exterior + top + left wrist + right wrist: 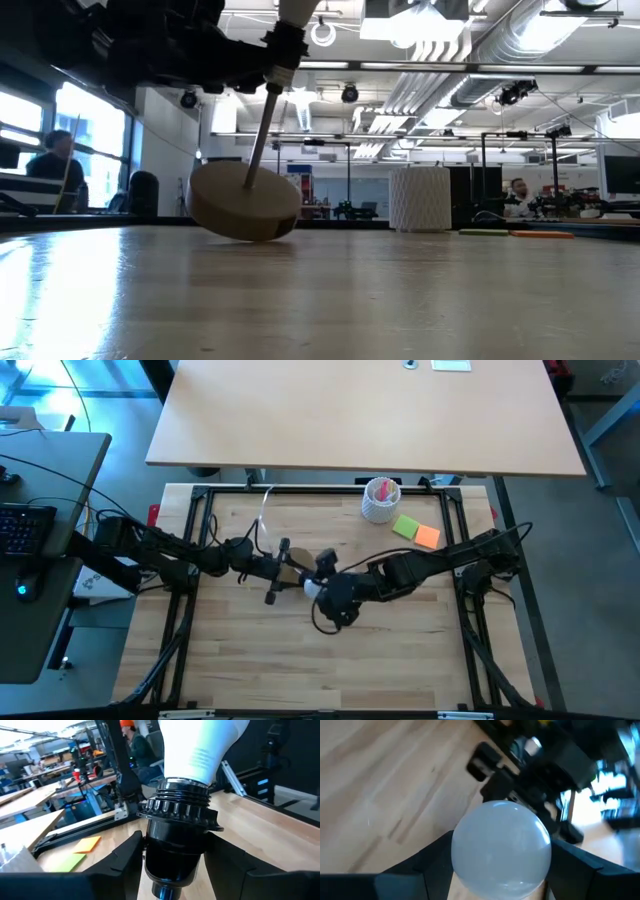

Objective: Screw lightbulb
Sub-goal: Remove the white lightbulb from the desk lamp

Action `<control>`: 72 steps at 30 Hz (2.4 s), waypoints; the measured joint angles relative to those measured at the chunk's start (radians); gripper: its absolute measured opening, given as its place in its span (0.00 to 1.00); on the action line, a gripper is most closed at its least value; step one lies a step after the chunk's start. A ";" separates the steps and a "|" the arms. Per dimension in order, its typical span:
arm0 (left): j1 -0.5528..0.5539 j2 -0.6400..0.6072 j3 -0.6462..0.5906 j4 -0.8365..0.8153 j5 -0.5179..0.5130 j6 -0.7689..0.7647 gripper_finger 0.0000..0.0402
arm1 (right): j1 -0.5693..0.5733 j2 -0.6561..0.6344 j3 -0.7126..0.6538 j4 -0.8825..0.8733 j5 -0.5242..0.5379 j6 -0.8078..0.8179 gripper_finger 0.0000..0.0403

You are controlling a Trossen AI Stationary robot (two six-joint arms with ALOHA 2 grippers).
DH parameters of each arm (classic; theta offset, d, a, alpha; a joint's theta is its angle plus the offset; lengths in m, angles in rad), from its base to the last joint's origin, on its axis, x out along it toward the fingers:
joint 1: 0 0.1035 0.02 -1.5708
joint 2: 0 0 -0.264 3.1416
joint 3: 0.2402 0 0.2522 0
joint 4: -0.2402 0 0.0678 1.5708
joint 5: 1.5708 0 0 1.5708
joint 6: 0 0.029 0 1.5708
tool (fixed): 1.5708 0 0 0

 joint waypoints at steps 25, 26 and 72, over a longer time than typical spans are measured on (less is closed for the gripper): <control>0.025 0.001 0.002 -0.019 0.026 -0.064 0.38 | 0.075 0.000 0.013 0.058 0.218 0.371 0.82; 0.025 0.001 0.002 -0.020 0.008 -0.057 0.37 | 0.084 0.000 0.021 0.032 0.247 0.443 0.82; 0.068 0.570 0.901 -1.035 -0.159 0.504 0.47 | 0.513 -0.235 -0.759 -0.267 0.211 2.447 0.81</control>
